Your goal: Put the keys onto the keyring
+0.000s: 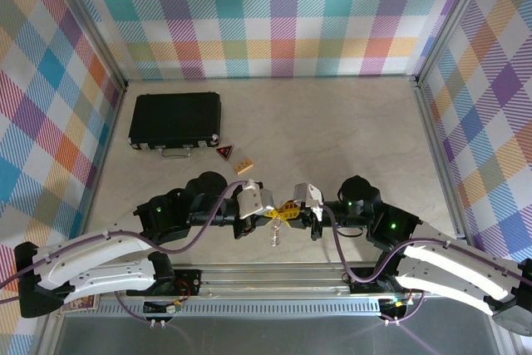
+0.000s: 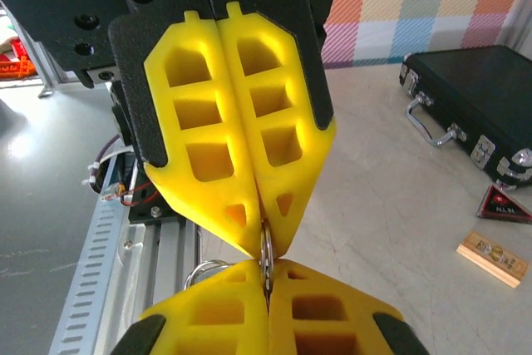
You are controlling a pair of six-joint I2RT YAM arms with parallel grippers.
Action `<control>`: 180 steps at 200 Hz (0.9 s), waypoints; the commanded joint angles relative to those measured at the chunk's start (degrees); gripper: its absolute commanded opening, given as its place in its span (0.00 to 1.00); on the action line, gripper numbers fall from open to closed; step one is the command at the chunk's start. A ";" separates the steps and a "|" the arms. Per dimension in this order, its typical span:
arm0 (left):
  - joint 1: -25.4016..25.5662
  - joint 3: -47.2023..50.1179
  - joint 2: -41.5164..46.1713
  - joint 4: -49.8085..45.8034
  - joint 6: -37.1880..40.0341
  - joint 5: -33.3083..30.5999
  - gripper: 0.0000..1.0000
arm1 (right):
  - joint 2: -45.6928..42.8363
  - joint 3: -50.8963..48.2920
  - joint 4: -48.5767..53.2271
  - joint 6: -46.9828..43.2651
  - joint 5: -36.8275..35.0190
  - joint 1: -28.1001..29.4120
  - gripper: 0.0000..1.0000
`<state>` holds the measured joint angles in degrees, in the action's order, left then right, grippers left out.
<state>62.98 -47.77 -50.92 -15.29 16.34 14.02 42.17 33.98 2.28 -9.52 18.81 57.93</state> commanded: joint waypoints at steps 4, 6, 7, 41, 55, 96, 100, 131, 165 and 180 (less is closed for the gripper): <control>0.41 2.37 4.74 11.63 -3.80 1.97 0.00 | -1.70 1.00 -3.11 -0.50 1.41 0.78 0.10; 0.39 2.58 5.05 11.91 -3.89 1.84 0.00 | -1.84 0.92 -3.33 -0.50 1.41 0.78 0.10; 0.39 2.72 5.13 12.02 -3.92 1.78 0.00 | -1.92 0.92 -3.33 -0.50 1.41 0.78 0.10; 0.39 6.99 9.02 17.41 -5.80 1.93 0.00 | -3.79 -0.02 -4.21 -0.43 1.51 0.78 0.11; 0.39 7.57 8.84 18.64 -6.63 2.82 0.00 | -4.30 -0.30 -4.54 -0.33 1.98 0.74 0.11; 0.41 9.34 8.23 22.29 -7.83 3.38 0.00 | -3.94 -0.16 -4.80 -0.16 3.58 0.73 0.13; 0.39 9.55 8.16 22.79 -8.04 3.45 0.00 | -3.94 -0.14 -4.74 -0.17 3.67 0.70 0.13; 0.39 11.00 7.64 27.96 -9.71 4.32 0.00 | -3.83 -0.27 -4.91 -0.07 3.96 0.73 0.14; 0.39 12.39 6.88 32.64 -11.59 5.01 0.00 | -3.89 -0.31 -5.10 -0.06 3.91 0.78 0.15; 0.39 12.48 7.05 32.64 -11.50 4.70 0.00 | -4.29 -0.53 -5.14 -0.06 3.69 0.78 0.17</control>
<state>63.13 -35.70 -44.23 10.31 6.33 18.13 38.44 33.98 -1.48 -9.50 20.64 58.52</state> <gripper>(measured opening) 0.060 0.160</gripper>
